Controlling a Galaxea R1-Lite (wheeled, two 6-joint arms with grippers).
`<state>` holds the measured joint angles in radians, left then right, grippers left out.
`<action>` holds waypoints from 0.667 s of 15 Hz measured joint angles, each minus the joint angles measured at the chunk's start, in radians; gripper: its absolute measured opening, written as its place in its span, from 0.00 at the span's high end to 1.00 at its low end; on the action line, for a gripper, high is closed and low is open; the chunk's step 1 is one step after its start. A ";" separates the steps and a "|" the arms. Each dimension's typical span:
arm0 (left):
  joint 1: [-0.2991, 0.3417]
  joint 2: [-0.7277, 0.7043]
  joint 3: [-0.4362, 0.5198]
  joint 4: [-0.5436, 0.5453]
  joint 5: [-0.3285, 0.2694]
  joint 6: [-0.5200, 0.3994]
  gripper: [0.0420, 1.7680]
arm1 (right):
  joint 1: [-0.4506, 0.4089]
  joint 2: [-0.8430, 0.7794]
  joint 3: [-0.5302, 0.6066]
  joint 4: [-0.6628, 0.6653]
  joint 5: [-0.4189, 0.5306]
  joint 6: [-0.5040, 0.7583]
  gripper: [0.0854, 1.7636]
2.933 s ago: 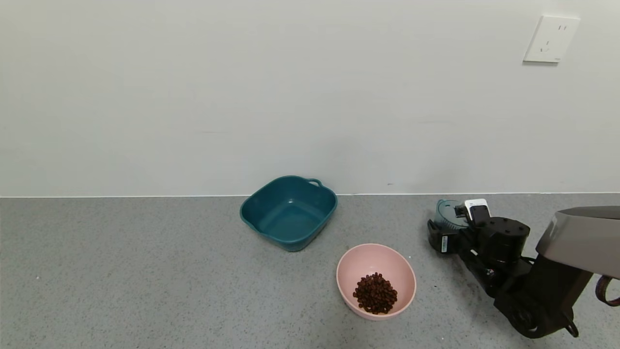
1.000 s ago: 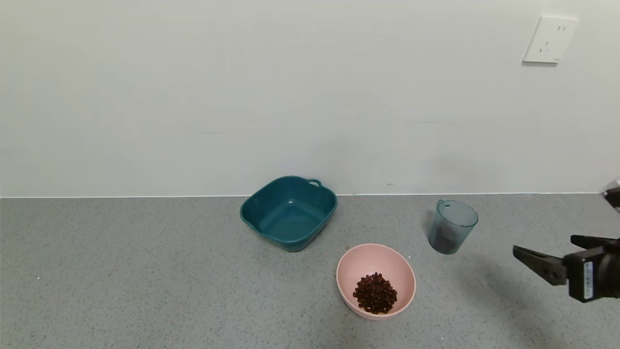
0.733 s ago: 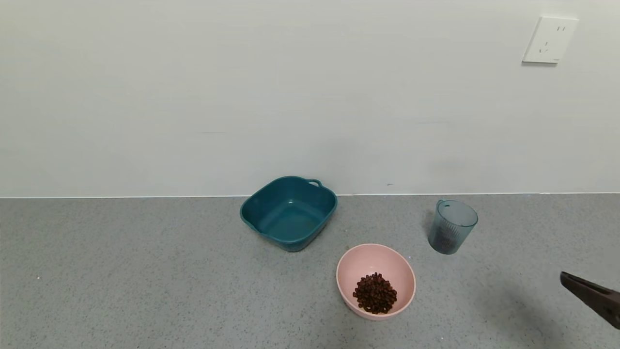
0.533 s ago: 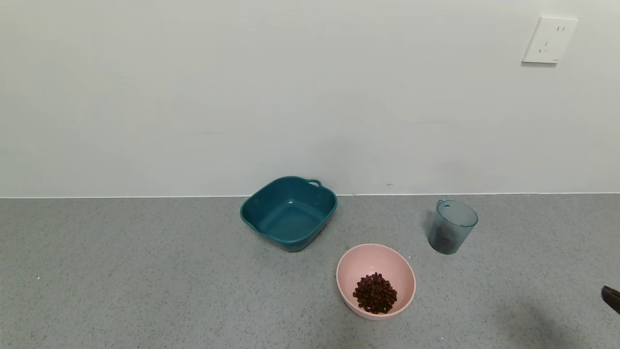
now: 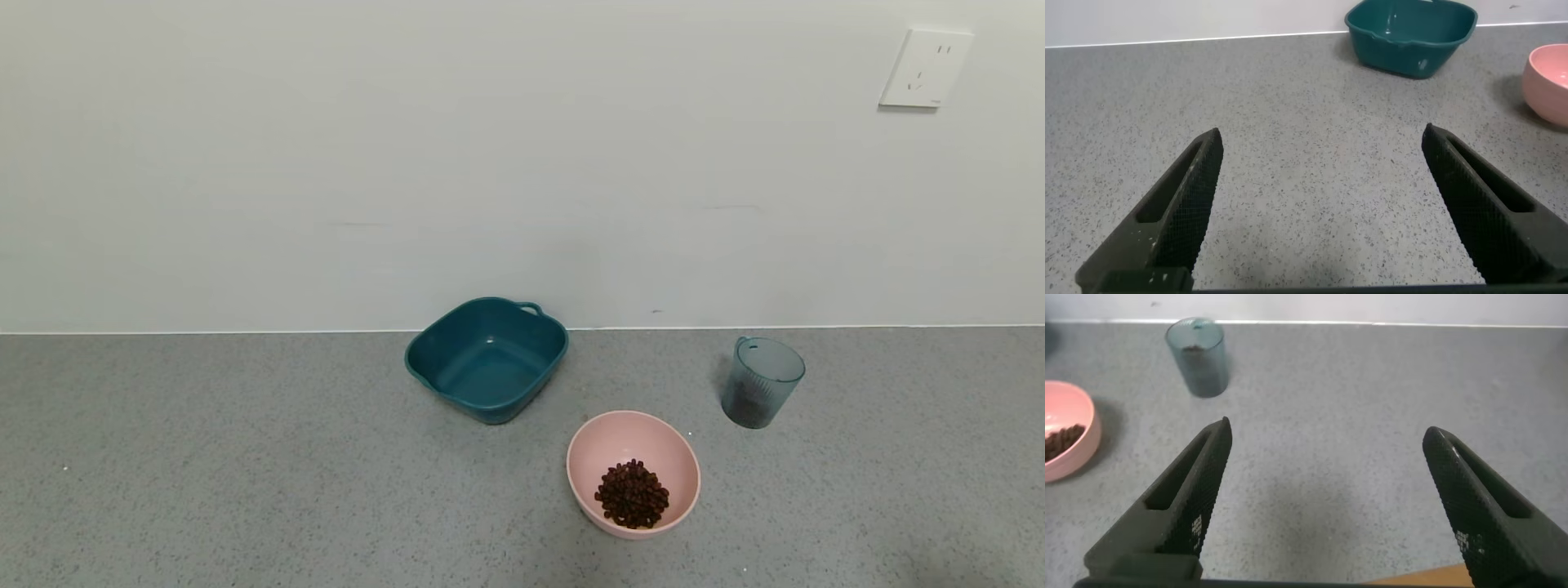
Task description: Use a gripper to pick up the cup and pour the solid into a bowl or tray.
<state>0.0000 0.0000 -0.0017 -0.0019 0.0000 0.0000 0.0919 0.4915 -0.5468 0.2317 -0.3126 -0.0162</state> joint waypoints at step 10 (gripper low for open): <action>0.000 0.000 0.000 0.000 0.000 0.000 0.01 | -0.111 -0.275 0.092 0.066 0.298 -0.010 0.04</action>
<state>-0.0004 0.0000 -0.0017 -0.0019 0.0000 0.0000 -0.0187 0.2168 -0.4549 0.2972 -0.0143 -0.0264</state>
